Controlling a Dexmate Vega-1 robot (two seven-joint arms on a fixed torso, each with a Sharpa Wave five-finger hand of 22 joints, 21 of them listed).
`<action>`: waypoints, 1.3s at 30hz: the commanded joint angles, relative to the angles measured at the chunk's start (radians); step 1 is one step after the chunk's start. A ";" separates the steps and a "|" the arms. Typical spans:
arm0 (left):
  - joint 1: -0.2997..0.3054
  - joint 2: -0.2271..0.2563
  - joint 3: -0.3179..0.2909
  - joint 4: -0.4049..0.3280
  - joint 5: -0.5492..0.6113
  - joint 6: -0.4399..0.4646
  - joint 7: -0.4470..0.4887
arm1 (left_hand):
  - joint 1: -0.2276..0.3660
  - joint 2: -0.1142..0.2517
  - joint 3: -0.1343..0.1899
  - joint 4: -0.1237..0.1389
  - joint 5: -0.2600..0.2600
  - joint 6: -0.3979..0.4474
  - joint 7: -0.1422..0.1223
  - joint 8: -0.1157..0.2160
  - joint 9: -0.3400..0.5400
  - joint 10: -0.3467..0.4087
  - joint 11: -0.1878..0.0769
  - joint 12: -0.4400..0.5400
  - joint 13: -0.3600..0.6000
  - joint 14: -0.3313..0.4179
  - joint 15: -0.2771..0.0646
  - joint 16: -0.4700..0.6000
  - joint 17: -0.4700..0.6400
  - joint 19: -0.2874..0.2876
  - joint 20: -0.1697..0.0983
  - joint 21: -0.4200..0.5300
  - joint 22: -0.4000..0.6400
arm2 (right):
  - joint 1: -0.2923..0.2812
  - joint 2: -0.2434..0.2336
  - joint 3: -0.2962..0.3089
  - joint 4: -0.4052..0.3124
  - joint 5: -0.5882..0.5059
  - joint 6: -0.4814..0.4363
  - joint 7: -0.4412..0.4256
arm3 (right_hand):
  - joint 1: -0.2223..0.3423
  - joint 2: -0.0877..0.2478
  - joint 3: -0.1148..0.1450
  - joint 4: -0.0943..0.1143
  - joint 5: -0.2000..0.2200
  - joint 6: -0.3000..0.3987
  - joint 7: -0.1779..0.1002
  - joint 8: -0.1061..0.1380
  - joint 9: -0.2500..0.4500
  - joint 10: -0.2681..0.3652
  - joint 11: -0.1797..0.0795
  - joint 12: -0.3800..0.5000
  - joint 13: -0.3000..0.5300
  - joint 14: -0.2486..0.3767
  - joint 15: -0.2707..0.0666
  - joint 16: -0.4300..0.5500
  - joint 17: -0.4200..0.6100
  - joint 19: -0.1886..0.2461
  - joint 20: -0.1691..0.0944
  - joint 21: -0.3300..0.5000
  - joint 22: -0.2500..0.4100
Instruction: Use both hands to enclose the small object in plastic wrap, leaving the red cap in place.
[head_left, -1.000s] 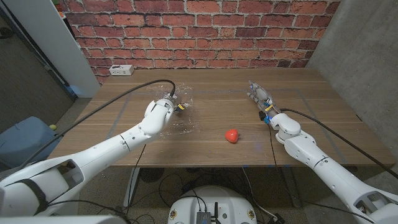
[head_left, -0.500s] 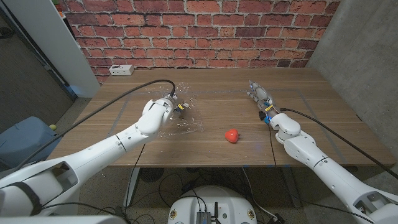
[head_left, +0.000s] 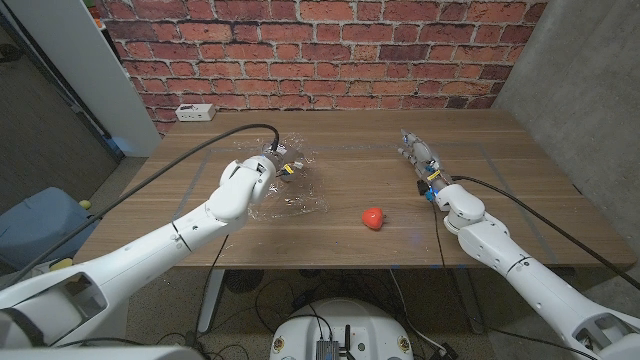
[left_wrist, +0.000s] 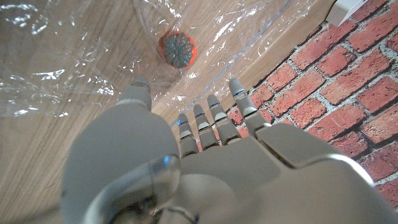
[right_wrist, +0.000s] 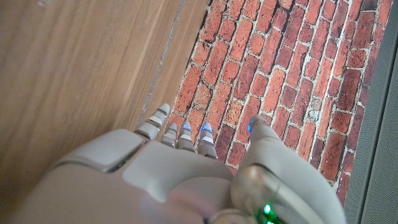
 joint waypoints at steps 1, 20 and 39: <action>0.084 0.038 -0.079 -0.097 -0.068 -0.013 0.067 | -0.040 0.005 -0.012 0.014 0.006 0.065 0.023 0.019 0.005 -0.001 0.009 0.012 -0.004 -0.026 0.014 0.009 -0.005 -0.012 0.015 -0.013 0.000 | -0.043 -0.073 0.000 -0.139 -0.060 -0.127 -0.093 | 0.041 -0.005 0.015 -0.031 -0.006 0.039 -0.001 0.012 0.003 0.043 0.003 0.012 0.003 0.048 0.012 0.013 0.001 0.011 0.026 0.007 0.003; 0.210 0.103 -0.151 -0.236 -0.107 0.018 0.095 | -0.123 -0.034 -0.054 0.024 0.012 0.271 0.075 0.065 0.012 0.016 0.016 0.028 -0.024 -0.079 0.042 0.013 -0.030 -0.040 0.046 -0.054 0.000 | -0.050 -0.214 -0.072 -0.432 -0.243 -0.498 -0.213 | 0.156 -0.014 0.053 -0.068 -0.014 0.197 0.010 0.031 0.005 0.191 -0.016 0.039 0.003 0.181 -0.012 0.032 0.003 0.095 0.038 0.023 0.004; 0.353 0.148 -0.198 -0.341 -0.021 0.072 0.095 | -0.134 -0.088 -0.082 0.007 0.027 0.320 0.068 0.067 0.012 0.013 0.005 0.028 -0.033 -0.096 0.047 0.012 -0.037 -0.045 0.060 -0.072 -0.001 | -0.017 -0.256 -0.196 -0.644 -0.453 -0.790 -0.241 | 0.345 -0.078 0.082 -0.085 0.006 0.335 0.004 0.048 0.007 0.299 -0.039 0.046 0.011 0.267 -0.065 0.036 0.008 0.181 0.051 0.030 0.006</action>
